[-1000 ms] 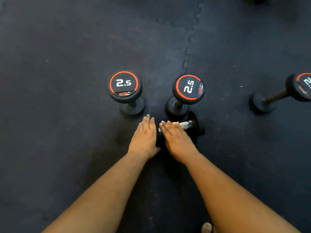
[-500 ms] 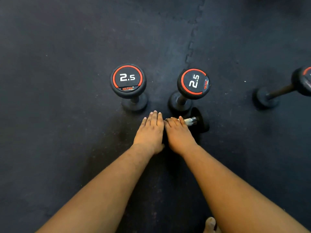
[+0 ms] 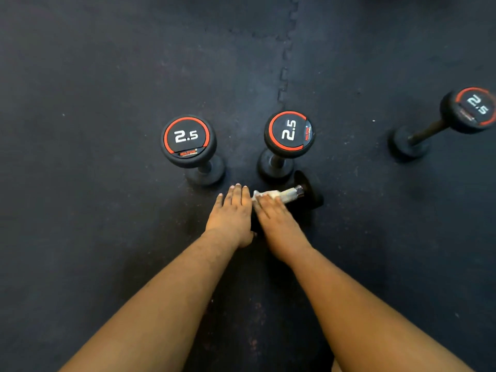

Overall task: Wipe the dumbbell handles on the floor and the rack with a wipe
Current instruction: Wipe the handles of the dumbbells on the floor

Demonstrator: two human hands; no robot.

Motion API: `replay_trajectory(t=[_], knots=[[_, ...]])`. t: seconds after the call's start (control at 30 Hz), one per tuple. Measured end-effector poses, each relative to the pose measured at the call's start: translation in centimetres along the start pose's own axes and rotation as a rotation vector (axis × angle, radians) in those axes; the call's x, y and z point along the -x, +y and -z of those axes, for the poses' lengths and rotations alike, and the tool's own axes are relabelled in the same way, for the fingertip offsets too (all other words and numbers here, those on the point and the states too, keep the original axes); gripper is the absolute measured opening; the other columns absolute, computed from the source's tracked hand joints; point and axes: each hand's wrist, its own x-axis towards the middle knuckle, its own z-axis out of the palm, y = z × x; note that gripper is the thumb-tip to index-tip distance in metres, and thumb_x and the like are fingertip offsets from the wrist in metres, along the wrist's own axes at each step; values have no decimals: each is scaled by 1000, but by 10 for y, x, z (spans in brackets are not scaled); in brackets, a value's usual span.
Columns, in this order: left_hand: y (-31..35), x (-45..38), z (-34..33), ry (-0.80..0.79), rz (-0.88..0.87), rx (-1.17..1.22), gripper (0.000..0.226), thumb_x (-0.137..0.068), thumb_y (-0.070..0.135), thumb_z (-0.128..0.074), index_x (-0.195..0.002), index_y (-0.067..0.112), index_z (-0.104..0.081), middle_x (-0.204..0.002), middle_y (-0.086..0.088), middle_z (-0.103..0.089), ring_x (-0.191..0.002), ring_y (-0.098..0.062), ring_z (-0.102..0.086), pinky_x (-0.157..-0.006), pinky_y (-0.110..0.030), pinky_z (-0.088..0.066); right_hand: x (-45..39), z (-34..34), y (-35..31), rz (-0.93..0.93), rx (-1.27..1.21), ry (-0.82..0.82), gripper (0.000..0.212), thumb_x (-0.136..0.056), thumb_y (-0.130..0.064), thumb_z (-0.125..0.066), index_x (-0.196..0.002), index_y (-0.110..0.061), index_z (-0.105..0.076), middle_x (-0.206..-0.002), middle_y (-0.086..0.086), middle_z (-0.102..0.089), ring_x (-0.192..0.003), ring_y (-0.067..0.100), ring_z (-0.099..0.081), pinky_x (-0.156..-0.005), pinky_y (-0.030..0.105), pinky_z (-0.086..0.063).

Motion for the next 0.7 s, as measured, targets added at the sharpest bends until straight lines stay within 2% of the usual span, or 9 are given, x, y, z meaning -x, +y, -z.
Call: replay_trajectory(t=[0.07,0.13,0.2,0.27,0.37,0.43,0.5,0.6,0.7], knots=[[-1,1,0,-20,-5,-14,113,-92,52,-65,-159,5,13,-169,-15,12,-157,-27,11,-128,-49,-4,7,-1,9,4,30,62,76,-89,-18,-64,-156,-6,-29,-163,14,-29,-151,29,-26,-125,47,-16],[1,1,-1,-26,-3,-13,114,-92,52,-65,-159,4,13,-169,-16,13,-157,-28,11,-128,-49,-4,9,2,26,-201,25,115,73,-93,-8,-53,-158,-6,-21,-165,14,-21,-154,29,-18,-126,46,-15],[3,-1,0,-29,7,-9,115,-91,52,-66,-159,4,14,-169,-17,13,-157,-29,12,-128,-48,-3,10,2,32,-328,-17,149,67,-96,-4,-42,-158,-3,-18,-167,16,-15,-155,30,-10,-125,41,-7],[3,-2,1,-33,16,-10,115,-92,51,-66,-159,4,14,-169,-17,13,-157,-29,12,-128,-48,-3,5,1,19,-280,-74,156,65,-96,-5,-45,-157,-3,-24,-166,17,-19,-155,31,-12,-125,41,-5],[2,-1,2,-39,12,-3,113,-92,49,-67,-159,4,13,-169,-16,12,-157,-28,11,-128,-48,-3,-3,1,5,25,-105,78,72,-88,-16,-66,-153,-4,-37,-161,15,-32,-150,31,-27,-124,41,-9],[2,0,1,-42,11,-5,113,-92,48,-67,-159,4,13,-169,-15,12,-157,-28,11,-128,-49,-5,-5,4,15,121,-73,69,65,-88,-16,-61,-150,-7,-44,-157,11,-41,-147,29,-36,-124,45,-16],[3,0,0,-40,15,-5,114,-91,49,-67,-159,4,13,-169,-16,11,-157,-29,11,-128,-49,-5,-2,6,31,30,9,138,60,-88,-11,-56,-148,-11,-46,-155,8,-45,-145,28,-40,-122,49,-22],[5,0,1,-43,30,-8,115,-91,49,-67,-159,3,13,-169,-18,12,-157,-30,11,-128,-49,-4,0,8,40,-186,61,172,57,-92,-5,-48,-149,-6,-42,-156,14,-40,-148,32,-32,-124,45,-13],[5,0,2,-46,32,-8,113,-92,48,-67,-159,4,13,-169,-17,12,-157,-30,11,-127,-49,-4,-15,4,17,-105,20,140,51,-93,-11,-45,-143,-3,-49,-149,18,-49,-141,34,-42,-123,47,-20]])
